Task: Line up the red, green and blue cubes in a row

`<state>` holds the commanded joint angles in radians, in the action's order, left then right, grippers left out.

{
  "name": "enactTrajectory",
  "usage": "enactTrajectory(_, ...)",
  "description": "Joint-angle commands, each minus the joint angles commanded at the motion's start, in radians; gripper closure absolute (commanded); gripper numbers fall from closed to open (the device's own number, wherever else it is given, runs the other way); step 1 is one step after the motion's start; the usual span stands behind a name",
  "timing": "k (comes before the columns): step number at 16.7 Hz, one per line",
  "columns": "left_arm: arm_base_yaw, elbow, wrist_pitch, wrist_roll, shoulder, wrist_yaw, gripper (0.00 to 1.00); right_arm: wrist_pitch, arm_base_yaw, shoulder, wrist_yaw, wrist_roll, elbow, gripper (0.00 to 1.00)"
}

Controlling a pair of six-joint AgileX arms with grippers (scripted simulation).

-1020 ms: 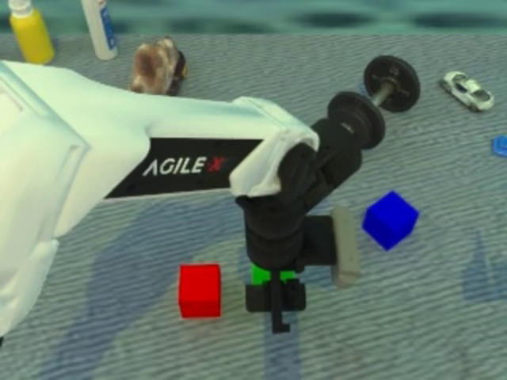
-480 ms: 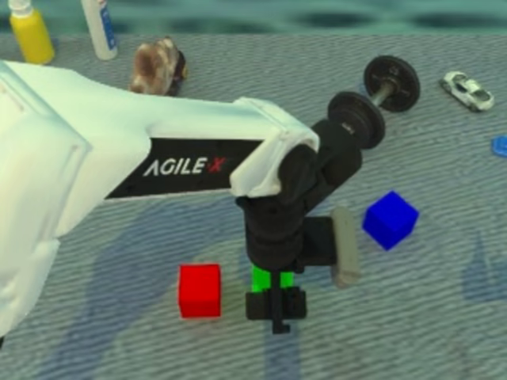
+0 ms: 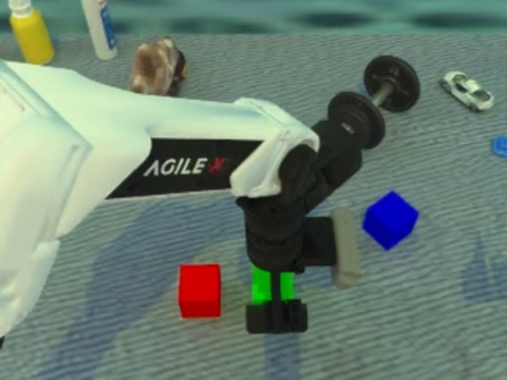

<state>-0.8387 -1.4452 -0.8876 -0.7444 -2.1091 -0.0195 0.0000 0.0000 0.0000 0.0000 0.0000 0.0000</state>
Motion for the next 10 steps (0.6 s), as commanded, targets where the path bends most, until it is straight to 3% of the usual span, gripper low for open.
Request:
enactTrajectory(4,0.002,-0.013,-0.017,0.0,0.006,0.0,0.0,0.0,0.0,0.0,0.0,0.0,0.0,0.0)
enactTrajectory(10,0.015,-0.127,-0.197,-0.003,0.063,0.0,0.0,0.0,0.0,0.0,0.0,0.0,0.0,0.0)
